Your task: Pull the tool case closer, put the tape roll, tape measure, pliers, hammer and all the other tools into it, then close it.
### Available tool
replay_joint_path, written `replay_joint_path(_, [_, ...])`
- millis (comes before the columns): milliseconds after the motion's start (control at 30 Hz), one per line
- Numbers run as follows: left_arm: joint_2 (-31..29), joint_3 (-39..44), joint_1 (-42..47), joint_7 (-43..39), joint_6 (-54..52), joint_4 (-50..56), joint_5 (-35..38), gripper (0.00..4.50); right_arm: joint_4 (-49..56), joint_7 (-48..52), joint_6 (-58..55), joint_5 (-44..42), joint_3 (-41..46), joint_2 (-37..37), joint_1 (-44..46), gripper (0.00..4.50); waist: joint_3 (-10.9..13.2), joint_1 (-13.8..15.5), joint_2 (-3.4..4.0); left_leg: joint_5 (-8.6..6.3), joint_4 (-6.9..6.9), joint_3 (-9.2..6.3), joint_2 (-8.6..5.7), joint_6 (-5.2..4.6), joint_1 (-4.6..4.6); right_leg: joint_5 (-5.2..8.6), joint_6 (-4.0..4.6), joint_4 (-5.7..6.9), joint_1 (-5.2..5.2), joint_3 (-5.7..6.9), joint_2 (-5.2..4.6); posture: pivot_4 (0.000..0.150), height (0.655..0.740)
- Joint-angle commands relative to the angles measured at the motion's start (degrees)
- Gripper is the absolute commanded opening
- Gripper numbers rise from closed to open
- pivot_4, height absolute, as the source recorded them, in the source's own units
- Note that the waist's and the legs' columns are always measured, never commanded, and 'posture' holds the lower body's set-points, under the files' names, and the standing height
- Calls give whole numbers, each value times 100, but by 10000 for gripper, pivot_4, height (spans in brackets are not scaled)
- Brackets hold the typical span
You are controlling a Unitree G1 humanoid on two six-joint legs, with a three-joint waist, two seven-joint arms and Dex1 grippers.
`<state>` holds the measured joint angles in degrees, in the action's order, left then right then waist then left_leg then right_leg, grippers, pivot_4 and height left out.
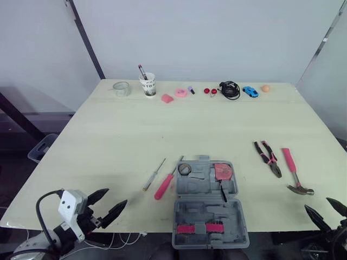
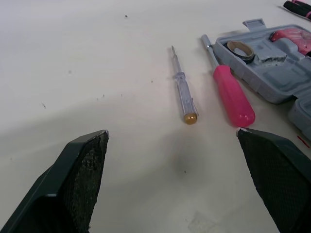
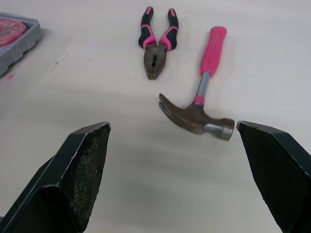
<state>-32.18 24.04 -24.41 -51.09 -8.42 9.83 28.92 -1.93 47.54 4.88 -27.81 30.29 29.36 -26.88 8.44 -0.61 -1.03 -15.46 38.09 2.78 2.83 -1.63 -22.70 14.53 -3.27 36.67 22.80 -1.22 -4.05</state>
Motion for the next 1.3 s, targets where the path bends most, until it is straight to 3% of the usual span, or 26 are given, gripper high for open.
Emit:
replay_joint_path(33, [-63,-52,68,27,-55,380,60,45000,488,99,-93,-150,82,169,11,44071,0,1,1,0,0,0,-1,0,0,0,0,0,0,0,2,1500,7400])
replay_joint_path(333, [-495,-526,474,-522,-173,834,51,45000,762,-306,-590,64,-309,174,654,44071,-4,3,-4,1,1,0,-9,-1,0,0,0,3,-4,2,8,1500,7400])
replay_joint_path(700, [-1194,-1117,1660,-1359,-632,1026,456,45000,428,-1018,-1732,607,-1090,403,1888,44071,0,-5,3,2,9,0,-38,-3,2,-1,-2,10,-10,1,17,1500,7400])
replay_joint_path(1300, [-1414,-1578,3197,-1917,-1433,1264,1142,45000,-2012,-1278,-1980,1373,-1864,335,4173,44071,4,-16,4,3,13,0,-37,-3,-6,-14,-25,14,-11,-5,47,1500,7400])
